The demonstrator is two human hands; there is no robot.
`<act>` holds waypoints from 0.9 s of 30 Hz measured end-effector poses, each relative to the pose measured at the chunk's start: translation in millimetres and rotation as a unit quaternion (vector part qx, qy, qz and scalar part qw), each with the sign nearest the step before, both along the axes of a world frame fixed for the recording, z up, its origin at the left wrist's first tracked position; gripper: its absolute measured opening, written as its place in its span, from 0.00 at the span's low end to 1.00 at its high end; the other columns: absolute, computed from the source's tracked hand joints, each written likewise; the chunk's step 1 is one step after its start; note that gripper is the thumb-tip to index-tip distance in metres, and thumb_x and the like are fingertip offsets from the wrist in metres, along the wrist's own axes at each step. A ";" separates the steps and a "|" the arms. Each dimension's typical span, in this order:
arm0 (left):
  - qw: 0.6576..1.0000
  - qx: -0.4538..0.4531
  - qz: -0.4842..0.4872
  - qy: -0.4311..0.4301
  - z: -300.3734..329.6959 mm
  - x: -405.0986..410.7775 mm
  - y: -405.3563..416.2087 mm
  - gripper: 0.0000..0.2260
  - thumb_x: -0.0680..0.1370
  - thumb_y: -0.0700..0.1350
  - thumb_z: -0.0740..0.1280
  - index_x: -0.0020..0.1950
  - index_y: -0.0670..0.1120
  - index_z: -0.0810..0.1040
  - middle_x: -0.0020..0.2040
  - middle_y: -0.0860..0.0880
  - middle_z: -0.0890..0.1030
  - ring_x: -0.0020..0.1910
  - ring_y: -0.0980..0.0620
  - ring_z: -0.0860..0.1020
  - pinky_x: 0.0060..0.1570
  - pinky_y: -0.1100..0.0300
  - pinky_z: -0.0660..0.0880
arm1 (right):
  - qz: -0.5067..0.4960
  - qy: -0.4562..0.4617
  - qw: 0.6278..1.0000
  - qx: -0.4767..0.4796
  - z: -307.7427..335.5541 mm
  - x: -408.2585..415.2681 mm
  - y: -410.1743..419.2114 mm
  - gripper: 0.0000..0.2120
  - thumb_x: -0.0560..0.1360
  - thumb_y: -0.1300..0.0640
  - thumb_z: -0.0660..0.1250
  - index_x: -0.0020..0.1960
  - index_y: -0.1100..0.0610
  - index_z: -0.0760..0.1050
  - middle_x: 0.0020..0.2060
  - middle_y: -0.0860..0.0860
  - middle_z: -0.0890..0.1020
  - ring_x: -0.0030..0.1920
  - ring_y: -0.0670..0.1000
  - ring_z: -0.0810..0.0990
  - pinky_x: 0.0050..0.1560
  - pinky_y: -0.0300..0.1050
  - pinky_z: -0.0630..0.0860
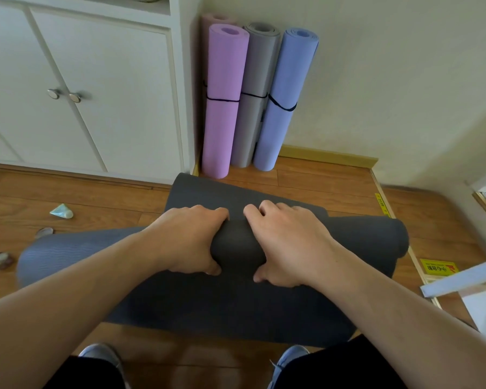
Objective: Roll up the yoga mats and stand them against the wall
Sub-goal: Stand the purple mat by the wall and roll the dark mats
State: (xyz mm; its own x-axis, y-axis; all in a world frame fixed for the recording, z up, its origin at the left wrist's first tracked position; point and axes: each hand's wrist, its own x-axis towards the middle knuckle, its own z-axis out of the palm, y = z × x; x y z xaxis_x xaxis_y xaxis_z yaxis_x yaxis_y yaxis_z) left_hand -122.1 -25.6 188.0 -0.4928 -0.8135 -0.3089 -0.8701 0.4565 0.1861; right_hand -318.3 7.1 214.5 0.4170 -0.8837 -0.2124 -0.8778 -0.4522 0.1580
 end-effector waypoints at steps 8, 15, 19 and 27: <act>0.993 -0.026 0.018 0.113 -9.3 -20.9 19.8 0.40 0.65 0.66 0.81 0.69 0.60 0.64 0.58 0.64 0.74 0.56 0.61 0.75 0.56 0.61 0.74 | 0.017 -0.046 0.999 0.007 0.2 7.2 -3.2 0.29 0.68 0.38 0.79 0.59 0.50 0.71 0.44 0.47 0.79 0.42 0.52 0.80 0.41 0.52 0.79; 0.994 -0.002 0.040 0.100 -10.6 -12.1 1.9 0.28 0.64 0.67 0.80 0.57 0.65 0.71 0.53 0.62 0.76 0.51 0.61 0.76 0.52 0.59 0.74 | -0.077 -0.317 0.935 -0.140 38.1 -42.1 -3.6 0.13 0.79 0.41 0.68 0.59 0.45 0.79 0.48 0.40 0.83 0.48 0.43 0.81 0.48 0.49 0.81; 0.994 0.019 0.049 0.094 -9.3 -1.3 -2.9 0.29 0.63 0.66 0.81 0.56 0.64 0.70 0.49 0.62 0.77 0.47 0.62 0.76 0.44 0.63 0.71 | -0.306 -0.388 0.850 -0.181 39.8 -97.0 -18.1 0.16 0.81 0.37 0.63 0.48 0.48 0.81 0.45 0.42 0.84 0.50 0.46 0.81 0.54 0.53 0.78; 0.996 0.018 0.048 0.074 -11.4 2.2 -0.1 0.33 0.64 0.65 0.81 0.60 0.64 0.65 0.50 0.61 0.77 0.47 0.60 0.77 0.47 0.61 0.75 | -0.406 -0.575 0.706 0.078 25.4 -76.1 -10.9 0.29 0.76 0.30 0.62 0.42 0.54 0.87 0.50 0.53 0.88 0.57 0.59 0.83 0.67 0.67 0.74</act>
